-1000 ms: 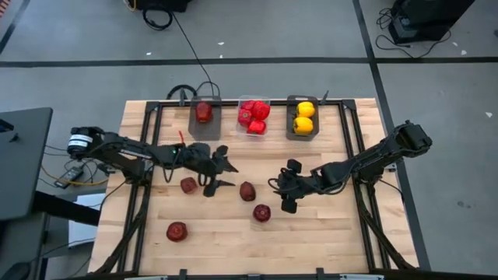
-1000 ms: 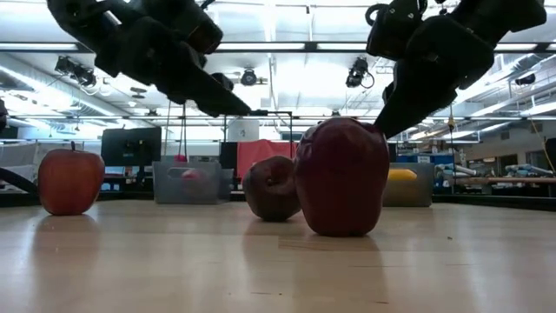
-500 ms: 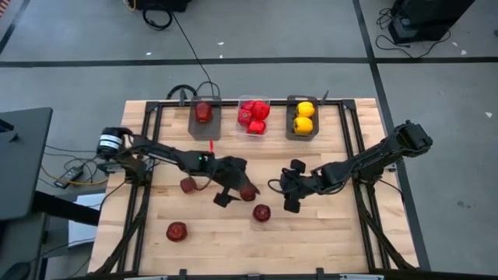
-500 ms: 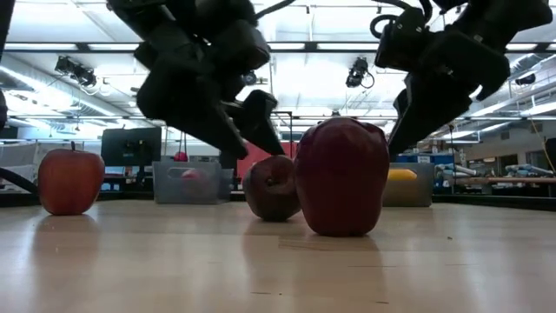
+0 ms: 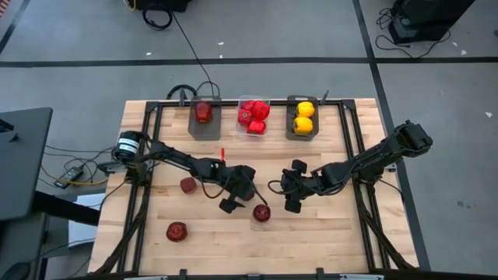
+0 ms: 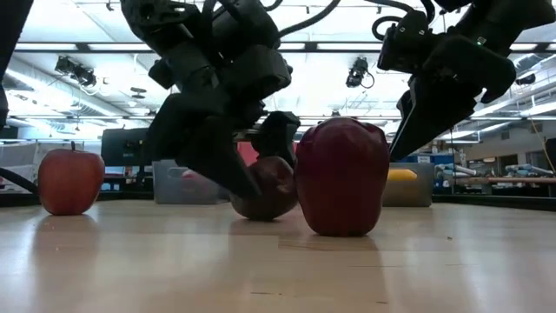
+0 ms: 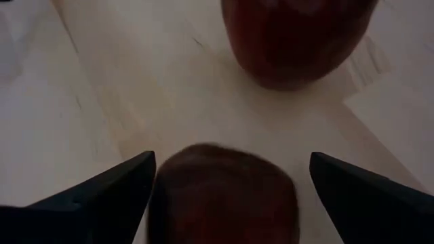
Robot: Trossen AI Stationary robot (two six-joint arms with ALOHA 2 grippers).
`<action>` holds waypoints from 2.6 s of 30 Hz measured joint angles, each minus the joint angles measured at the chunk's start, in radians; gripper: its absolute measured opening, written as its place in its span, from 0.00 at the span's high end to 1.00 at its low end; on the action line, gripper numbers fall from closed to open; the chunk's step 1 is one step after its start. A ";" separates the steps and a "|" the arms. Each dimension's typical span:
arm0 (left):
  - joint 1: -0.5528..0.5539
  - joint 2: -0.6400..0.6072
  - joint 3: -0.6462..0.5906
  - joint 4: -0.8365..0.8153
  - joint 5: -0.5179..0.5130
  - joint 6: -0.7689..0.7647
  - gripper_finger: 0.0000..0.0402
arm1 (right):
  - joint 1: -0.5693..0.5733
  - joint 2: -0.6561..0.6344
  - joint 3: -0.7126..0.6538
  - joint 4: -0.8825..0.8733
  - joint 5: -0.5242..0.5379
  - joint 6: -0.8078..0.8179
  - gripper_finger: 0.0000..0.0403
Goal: Sort produce into baskets
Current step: Put the top right apple into the left black transparent bin
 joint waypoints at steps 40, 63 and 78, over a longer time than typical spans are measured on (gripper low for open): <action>0.002 -0.011 0.003 -0.024 -0.183 -0.247 0.43 | 0.000 0.000 0.000 0.041 0.134 -0.023 0.49; 0.353 -0.397 -0.101 -0.203 -0.331 -0.298 0.41 | 0.000 0.000 0.000 0.098 0.189 -0.070 0.49; 0.649 -0.425 -0.191 -0.132 -0.377 -0.448 0.41 | -0.002 0.000 0.000 0.122 0.237 -0.089 0.49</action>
